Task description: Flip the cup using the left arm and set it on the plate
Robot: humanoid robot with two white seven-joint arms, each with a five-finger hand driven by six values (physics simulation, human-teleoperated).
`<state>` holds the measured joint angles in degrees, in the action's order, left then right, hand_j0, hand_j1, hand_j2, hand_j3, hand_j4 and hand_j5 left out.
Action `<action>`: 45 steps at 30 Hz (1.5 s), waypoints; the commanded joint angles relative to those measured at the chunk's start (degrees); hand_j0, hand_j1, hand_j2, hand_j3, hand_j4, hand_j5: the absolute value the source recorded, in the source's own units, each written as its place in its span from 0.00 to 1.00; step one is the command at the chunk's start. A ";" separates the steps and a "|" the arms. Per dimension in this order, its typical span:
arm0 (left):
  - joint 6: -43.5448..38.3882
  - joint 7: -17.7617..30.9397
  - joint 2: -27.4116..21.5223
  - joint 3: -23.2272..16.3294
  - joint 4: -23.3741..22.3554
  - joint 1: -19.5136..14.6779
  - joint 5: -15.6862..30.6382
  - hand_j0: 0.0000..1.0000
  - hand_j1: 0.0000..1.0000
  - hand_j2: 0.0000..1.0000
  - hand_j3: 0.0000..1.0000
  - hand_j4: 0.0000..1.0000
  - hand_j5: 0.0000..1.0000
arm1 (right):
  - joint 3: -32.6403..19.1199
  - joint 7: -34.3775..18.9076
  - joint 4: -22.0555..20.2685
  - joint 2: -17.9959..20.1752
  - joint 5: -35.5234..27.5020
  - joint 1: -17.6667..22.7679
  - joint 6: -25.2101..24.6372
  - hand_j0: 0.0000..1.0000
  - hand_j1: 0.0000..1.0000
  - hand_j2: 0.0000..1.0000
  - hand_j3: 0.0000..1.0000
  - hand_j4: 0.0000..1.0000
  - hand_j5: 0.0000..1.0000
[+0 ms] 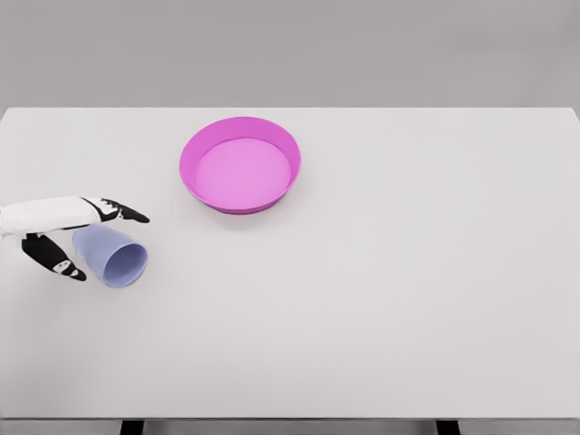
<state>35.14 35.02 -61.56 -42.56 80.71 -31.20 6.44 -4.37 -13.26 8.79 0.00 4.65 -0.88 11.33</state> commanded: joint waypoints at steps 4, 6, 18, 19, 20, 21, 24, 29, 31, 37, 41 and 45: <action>-0.14 -0.02 1.27 -0.07 -0.29 0.18 -0.55 1.00 1.00 1.00 1.00 1.00 1.00 | -0.03 -0.02 0.00 0.00 0.01 0.00 0.01 1.00 1.00 1.00 1.00 1.00 1.00; -0.14 -0.02 1.27 -0.07 -0.29 0.26 -0.55 1.00 1.00 1.00 1.00 1.00 1.00 | -0.03 -0.02 0.00 0.00 0.10 0.00 0.01 1.00 1.00 1.00 1.00 1.00 1.00; -0.14 -0.02 1.79 -2.00 -2.23 0.00 -2.05 1.00 1.00 1.00 1.00 1.00 1.00 | -0.03 -0.10 0.00 0.00 0.10 0.00 0.01 1.00 1.00 1.00 1.00 1.00 1.00; -0.14 -0.02 1.80 -2.00 -2.31 0.00 -2.13 1.00 1.00 1.00 1.00 1.00 1.00 | -0.03 -0.02 0.00 0.00 0.01 0.00 0.01 1.00 1.00 1.00 1.00 1.00 1.00; -0.14 -0.02 1.80 -2.00 -2.23 0.00 -2.13 0.95 0.95 0.95 0.95 0.95 0.95 | -0.03 -0.02 0.00 0.00 0.01 0.00 0.01 1.00 1.00 1.00 1.00 1.00 1.00; -0.14 -0.02 1.80 -2.00 -2.23 0.00 -2.05 0.82 0.82 0.82 0.82 0.82 0.82 | -0.03 -0.02 0.00 0.00 0.01 0.00 0.01 1.00 1.00 1.00 1.00 1.00 1.00; -0.14 -0.02 1.80 -2.00 -2.05 0.09 -1.87 0.62 0.62 0.62 0.62 0.62 0.62 | 0.06 -0.02 0.00 0.00 0.01 0.00 0.01 1.00 1.00 1.00 1.00 1.00 1.00; -0.14 -0.02 1.88 -1.83 -1.26 0.09 -0.20 0.60 0.60 0.60 0.60 0.60 0.60 | -0.03 -0.02 0.00 0.00 0.01 0.00 0.01 1.00 1.00 1.00 1.00 1.00 1.00; -0.14 -0.02 2.24 -1.83 0.06 0.09 4.10 0.54 0.54 0.54 0.54 0.54 0.54 | -0.03 -0.02 0.00 0.00 0.10 0.00 0.01 1.00 1.00 1.00 1.00 1.00 1.00; -0.14 -0.02 4.96 -0.77 2.08 -1.14 12.27 0.46 0.46 0.46 0.46 0.46 0.46 | -0.03 -0.02 0.00 0.00 0.10 0.00 0.01 1.00 1.00 1.00 1.00 1.00 1.00; -0.14 -0.02 6.19 -0.95 2.70 -1.58 21.94 0.43 0.43 0.43 0.43 0.43 0.43 | -0.03 -0.02 0.00 0.00 0.10 0.00 0.01 1.00 1.00 1.00 1.00 1.00 1.00; -0.14 -0.02 6.28 -1.21 2.96 -2.28 28.80 0.40 0.40 0.40 0.40 0.40 0.40 | -0.03 -0.02 0.00 0.00 0.01 0.00 0.01 1.00 1.00 1.00 1.00 1.00 1.00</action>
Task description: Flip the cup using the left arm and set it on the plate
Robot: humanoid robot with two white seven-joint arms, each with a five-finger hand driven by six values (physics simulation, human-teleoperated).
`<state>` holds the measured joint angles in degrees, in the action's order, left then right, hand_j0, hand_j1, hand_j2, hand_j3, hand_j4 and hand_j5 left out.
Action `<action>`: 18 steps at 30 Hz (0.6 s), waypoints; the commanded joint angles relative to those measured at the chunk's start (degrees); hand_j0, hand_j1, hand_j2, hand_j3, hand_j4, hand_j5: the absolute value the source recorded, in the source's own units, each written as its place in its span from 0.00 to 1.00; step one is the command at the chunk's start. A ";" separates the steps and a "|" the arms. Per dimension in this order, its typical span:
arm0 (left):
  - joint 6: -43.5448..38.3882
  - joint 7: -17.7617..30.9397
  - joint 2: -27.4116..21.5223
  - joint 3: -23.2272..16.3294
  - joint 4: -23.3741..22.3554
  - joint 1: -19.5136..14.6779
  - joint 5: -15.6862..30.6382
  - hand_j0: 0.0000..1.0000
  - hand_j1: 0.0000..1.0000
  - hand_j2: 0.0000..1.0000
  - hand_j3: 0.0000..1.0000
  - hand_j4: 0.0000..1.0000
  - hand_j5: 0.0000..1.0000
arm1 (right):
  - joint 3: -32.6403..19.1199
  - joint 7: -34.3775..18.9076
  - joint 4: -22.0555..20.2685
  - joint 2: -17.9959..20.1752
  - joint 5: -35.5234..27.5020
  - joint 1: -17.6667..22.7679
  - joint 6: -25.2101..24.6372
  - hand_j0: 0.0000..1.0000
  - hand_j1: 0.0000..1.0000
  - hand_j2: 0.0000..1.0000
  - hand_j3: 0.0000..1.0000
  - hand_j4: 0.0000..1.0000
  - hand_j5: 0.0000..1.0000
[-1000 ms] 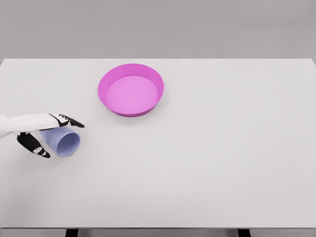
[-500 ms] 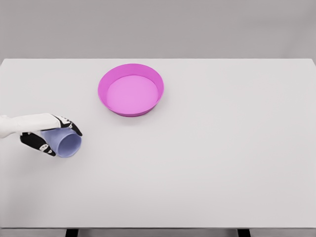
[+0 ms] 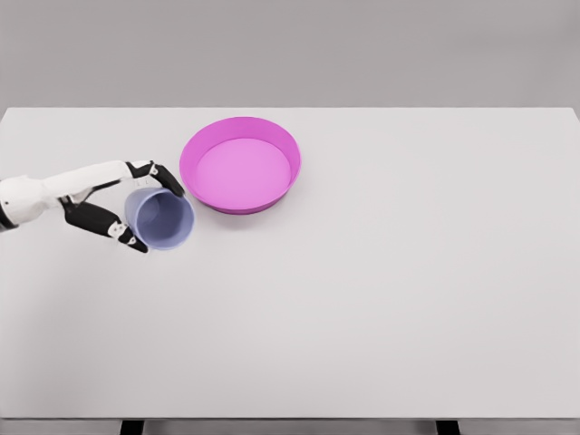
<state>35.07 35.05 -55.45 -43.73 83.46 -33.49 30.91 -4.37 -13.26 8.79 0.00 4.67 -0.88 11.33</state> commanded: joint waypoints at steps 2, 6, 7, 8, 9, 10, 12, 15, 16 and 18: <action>-2.98 -0.05 0.70 -0.04 1.26 -0.09 8.20 0.38 0.38 0.38 0.38 0.38 0.38 | -0.03 -0.02 0.00 0.00 0.08 0.00 0.01 1.00 1.00 1.00 1.00 1.00 1.00; -10.45 -0.05 2.80 -0.04 1.70 -0.79 13.04 0.38 0.38 0.38 0.38 0.38 0.38 | 0.06 -0.02 0.00 0.00 -0.01 0.00 0.01 1.00 1.00 1.00 1.00 1.00 1.00; -12.38 -0.05 3.16 -0.04 1.70 -0.88 14.62 0.38 0.38 0.38 0.38 0.38 0.38 | -0.03 -0.02 0.00 0.00 0.08 0.00 0.01 1.00 1.00 1.00 1.00 1.00 1.00; -14.32 -0.05 3.24 -0.22 1.62 -1.58 16.11 0.38 0.38 0.38 0.38 0.38 0.38 | 0.06 -0.02 0.00 0.00 0.08 0.00 0.01 1.00 1.00 1.00 1.00 1.00 1.00; -15.46 -0.05 3.16 -0.57 1.53 -2.11 16.82 0.38 0.38 0.38 0.38 0.38 0.38 | -0.03 -0.02 0.00 0.00 -0.01 0.00 0.01 1.00 1.00 1.00 1.00 1.00 1.00; -17.04 -0.05 3.33 -0.57 1.53 -2.29 18.66 0.37 0.37 0.37 0.37 0.37 0.37 | -0.03 -0.02 0.00 0.00 0.08 0.00 0.01 1.00 1.00 1.00 1.00 1.00 1.00; -19.51 -0.05 4.47 -0.66 1.61 -2.55 22.18 0.36 0.36 0.36 0.36 0.36 0.36 | -0.02 -0.02 0.00 0.00 0.08 0.00 0.01 1.00 1.00 1.00 1.00 1.00 1.00; -21.09 -0.05 5.88 -0.66 1.26 -3.87 23.50 0.36 0.36 0.36 0.36 0.36 0.36 | -0.03 -0.02 0.00 0.00 -0.01 0.00 0.01 1.00 1.00 1.00 1.00 1.00 1.00; -21.18 -0.05 6.06 -0.57 1.26 -4.22 23.59 0.36 0.36 0.36 0.36 0.36 0.36 | -0.03 -0.02 0.00 0.00 -0.01 0.00 0.01 1.00 1.00 1.00 1.00 1.00 1.00; -21.18 -0.05 8.51 -0.57 0.48 -5.71 23.85 0.36 0.36 0.36 0.36 0.36 0.36 | -0.03 -0.02 0.00 0.00 -0.01 0.00 0.01 1.00 1.00 1.00 1.00 1.00 1.00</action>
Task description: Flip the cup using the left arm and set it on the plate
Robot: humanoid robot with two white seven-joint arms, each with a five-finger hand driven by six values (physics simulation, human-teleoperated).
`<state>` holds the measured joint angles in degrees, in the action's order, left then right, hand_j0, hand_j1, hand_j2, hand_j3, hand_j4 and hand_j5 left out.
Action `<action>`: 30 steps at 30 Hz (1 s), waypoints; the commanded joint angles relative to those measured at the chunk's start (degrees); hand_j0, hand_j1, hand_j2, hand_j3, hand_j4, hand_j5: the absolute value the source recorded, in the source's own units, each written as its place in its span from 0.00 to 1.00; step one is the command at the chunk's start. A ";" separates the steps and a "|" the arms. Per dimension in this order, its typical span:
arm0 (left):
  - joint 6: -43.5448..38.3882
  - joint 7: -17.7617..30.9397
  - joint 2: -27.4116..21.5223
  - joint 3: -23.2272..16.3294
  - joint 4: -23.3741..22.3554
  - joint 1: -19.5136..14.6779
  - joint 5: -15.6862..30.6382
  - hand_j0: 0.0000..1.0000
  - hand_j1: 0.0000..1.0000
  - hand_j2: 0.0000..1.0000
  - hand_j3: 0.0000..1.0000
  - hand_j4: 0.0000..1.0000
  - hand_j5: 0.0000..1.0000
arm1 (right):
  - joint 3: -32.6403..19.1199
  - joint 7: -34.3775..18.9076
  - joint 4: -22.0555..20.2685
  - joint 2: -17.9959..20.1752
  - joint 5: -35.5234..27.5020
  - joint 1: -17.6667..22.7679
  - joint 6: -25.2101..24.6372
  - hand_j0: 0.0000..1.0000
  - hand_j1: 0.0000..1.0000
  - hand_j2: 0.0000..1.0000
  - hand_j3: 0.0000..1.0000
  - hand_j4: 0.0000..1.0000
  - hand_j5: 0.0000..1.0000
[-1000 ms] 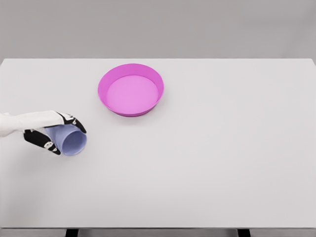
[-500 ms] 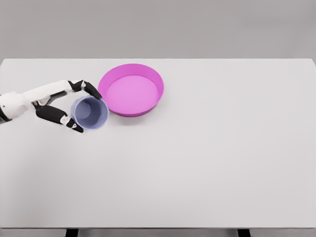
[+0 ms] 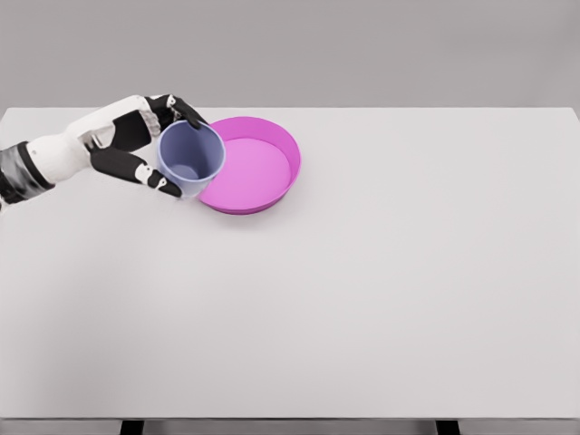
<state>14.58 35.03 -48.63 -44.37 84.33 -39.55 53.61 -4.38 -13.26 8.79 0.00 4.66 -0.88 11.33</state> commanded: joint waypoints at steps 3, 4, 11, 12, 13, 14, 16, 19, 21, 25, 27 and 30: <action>-3.85 -0.03 4.51 0.25 -3.03 -1.23 1.93 0.36 0.36 0.36 0.36 0.36 0.36 | -0.01 -0.01 0.00 0.00 0.00 0.00 0.01 1.00 1.00 1.00 1.00 1.00 1.00; -5.52 -0.03 5.21 0.33 -3.73 -1.76 2.64 0.36 0.36 0.36 0.36 0.36 0.36 | -0.02 -0.01 0.00 0.00 0.09 0.00 0.01 1.00 1.00 1.00 1.00 1.00 1.00; -5.53 -0.03 12.25 0.86 -9.54 -2.81 5.71 0.36 0.36 0.36 0.36 0.36 0.36 | -0.02 -0.01 0.00 0.00 0.00 0.00 0.01 1.00 1.00 1.00 1.00 1.00 1.00; -5.00 -0.03 13.21 0.95 -9.89 -3.17 5.80 0.36 0.36 0.36 0.36 0.36 0.36 | -0.02 -0.01 0.00 0.00 0.08 0.00 0.01 1.00 1.00 1.00 1.00 1.00 1.00; -4.47 -0.03 13.92 1.21 -10.24 -3.25 7.38 0.36 0.36 0.36 0.36 0.36 0.36 | -0.02 -0.01 0.00 0.00 0.09 0.00 0.01 1.00 1.00 1.00 1.00 1.00 1.00; -4.12 -0.03 14.44 1.30 -10.41 -3.34 8.35 0.36 0.36 0.36 0.36 0.36 0.36 | -0.02 -0.01 0.00 0.00 0.00 0.00 0.01 1.00 1.00 1.00 1.00 1.00 1.00; -2.10 -0.03 17.17 1.39 -13.13 -3.34 8.61 0.36 0.36 0.36 0.36 0.36 0.36 | -0.02 -0.01 0.00 0.00 0.00 0.00 0.01 1.00 1.00 1.00 1.00 1.00 1.00; -0.60 -0.03 19.80 1.21 -18.67 -3.34 10.46 0.36 0.36 0.36 0.36 0.36 0.36 | -0.01 -0.01 0.00 0.00 0.00 0.00 0.01 1.00 1.00 1.00 1.00 1.00 1.00; -0.60 -0.03 20.60 1.13 -22.36 -3.34 10.02 0.36 0.36 0.36 0.36 0.36 0.36 | -0.02 -0.01 0.00 0.00 0.00 0.00 0.01 1.00 1.00 1.00 1.00 1.00 1.00; -0.87 -0.03 23.06 1.21 -28.69 -3.43 5.01 0.37 0.37 0.37 0.37 0.37 0.37 | 0.07 -0.01 0.00 0.00 0.00 0.00 0.01 1.00 1.00 1.00 1.00 1.00 1.00; -0.69 -0.03 23.50 1.30 -30.19 -3.43 3.16 0.37 0.37 0.37 0.37 0.37 0.37 | -0.02 -0.01 0.00 0.00 0.00 0.00 0.01 1.00 1.00 1.00 1.00 1.00 1.00; 0.36 -0.03 23.58 1.39 -31.60 -4.22 1.14 0.36 0.36 0.36 0.36 0.36 0.36 | -0.02 -0.01 0.00 0.00 0.08 0.00 0.01 1.00 1.00 1.00 1.00 1.00 1.00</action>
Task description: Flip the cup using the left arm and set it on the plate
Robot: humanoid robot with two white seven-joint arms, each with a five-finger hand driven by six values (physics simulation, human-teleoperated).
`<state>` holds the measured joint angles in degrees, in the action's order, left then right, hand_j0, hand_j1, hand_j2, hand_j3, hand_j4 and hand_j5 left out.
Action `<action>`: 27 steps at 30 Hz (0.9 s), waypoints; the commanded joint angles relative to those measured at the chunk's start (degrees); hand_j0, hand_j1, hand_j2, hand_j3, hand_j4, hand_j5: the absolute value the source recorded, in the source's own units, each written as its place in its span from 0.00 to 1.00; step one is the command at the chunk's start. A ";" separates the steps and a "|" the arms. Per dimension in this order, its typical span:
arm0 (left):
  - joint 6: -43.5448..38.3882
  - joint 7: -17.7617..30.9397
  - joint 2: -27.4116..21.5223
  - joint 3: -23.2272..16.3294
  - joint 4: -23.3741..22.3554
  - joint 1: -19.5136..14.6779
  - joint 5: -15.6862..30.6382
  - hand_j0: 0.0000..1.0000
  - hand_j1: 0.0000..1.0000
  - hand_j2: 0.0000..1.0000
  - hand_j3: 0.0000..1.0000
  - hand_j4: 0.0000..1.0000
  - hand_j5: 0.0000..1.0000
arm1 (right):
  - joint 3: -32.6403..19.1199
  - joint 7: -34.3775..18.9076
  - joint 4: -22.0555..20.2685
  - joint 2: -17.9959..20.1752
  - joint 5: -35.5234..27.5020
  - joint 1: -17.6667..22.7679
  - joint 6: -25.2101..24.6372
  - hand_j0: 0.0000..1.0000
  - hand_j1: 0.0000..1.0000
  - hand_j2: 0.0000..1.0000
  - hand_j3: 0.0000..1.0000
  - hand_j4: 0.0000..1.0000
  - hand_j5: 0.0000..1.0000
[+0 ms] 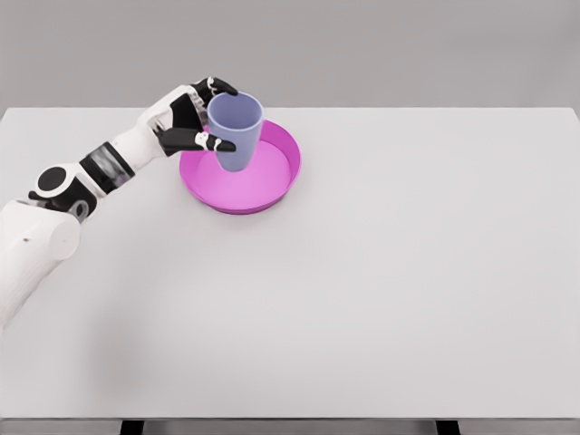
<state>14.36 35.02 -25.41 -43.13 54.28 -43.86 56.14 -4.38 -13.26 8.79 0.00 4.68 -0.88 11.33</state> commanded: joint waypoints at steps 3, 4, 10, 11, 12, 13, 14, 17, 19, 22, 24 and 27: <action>6.98 -0.02 0.28 0.94 -1.37 0.09 -1.74 0.36 0.36 0.36 0.36 0.36 0.36 | -0.01 -0.01 0.00 0.00 0.07 0.00 0.01 1.00 1.00 1.00 1.00 1.00 1.00; 9.36 -0.02 0.28 0.94 -1.19 0.09 -1.74 0.36 0.36 0.36 0.36 0.36 0.36 | -0.01 -0.01 0.00 0.00 -0.02 0.00 0.01 1.00 1.00 1.00 1.00 1.00 1.00; 10.24 -0.02 1.07 0.85 -1.28 0.18 -1.74 0.36 0.36 0.36 0.36 0.36 0.36 | -0.01 -0.01 0.00 0.00 -0.02 0.00 0.01 1.00 1.00 1.00 1.00 1.00 1.00; 10.16 -0.02 1.77 0.76 -1.63 0.18 -1.83 0.36 0.36 0.36 0.36 0.36 0.36 | -0.01 -0.01 0.00 0.00 0.07 0.00 0.01 1.00 1.00 1.00 1.00 1.00 1.00; 10.07 -0.02 2.38 0.85 -2.24 0.18 -3.76 0.36 0.36 0.36 0.36 0.36 0.36 | -0.01 -0.01 0.00 0.00 -0.02 0.00 0.01 1.00 1.00 1.00 1.00 1.00 1.00; 10.07 -0.02 3.26 0.85 -3.03 0.18 -4.73 0.36 0.36 0.36 0.36 0.36 0.36 | -0.01 -0.01 0.00 0.00 0.07 0.00 0.01 1.00 1.00 1.00 1.00 1.00 1.00; 9.98 -0.02 3.79 0.85 -4.61 0.18 -5.08 0.36 0.36 0.36 0.36 0.36 0.36 | -0.01 -0.01 0.00 0.00 0.07 0.00 0.01 1.00 1.00 1.00 1.00 1.00 1.00; 9.98 -0.02 4.58 0.76 -7.61 0.09 -5.26 0.36 0.36 0.36 0.36 0.36 0.36 | 0.08 -0.01 0.00 0.00 0.07 0.00 0.01 1.00 1.00 1.00 1.00 1.00 1.00; 9.98 -0.02 5.64 0.68 -8.57 0.09 -5.26 0.36 0.36 0.36 0.36 0.36 0.36 | -0.01 -0.01 0.00 0.00 -0.02 0.00 0.01 1.00 1.00 1.00 1.00 1.00 1.00; 8.93 -0.02 5.72 0.50 -9.72 0.09 -5.08 0.36 0.36 0.36 0.36 0.36 0.36 | -0.01 -0.01 0.00 0.00 0.07 0.00 0.01 1.00 1.00 1.00 1.00 1.00 1.00; 8.84 -0.02 5.72 0.50 -9.72 0.09 -5.08 0.37 0.37 0.37 0.37 0.37 0.37 | 0.07 -0.01 0.00 0.00 -0.02 0.00 0.01 1.00 1.00 1.00 1.00 1.00 1.00; 8.93 -0.02 6.07 0.50 -9.72 0.09 -5.08 0.39 0.39 0.39 0.39 0.39 0.39 | 0.07 -0.01 0.00 0.00 0.07 0.00 0.01 1.00 1.00 1.00 1.00 1.00 1.00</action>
<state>23.34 35.03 -19.58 -42.70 44.70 -43.77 50.73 -4.37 -13.26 8.79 0.00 4.66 -0.88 11.33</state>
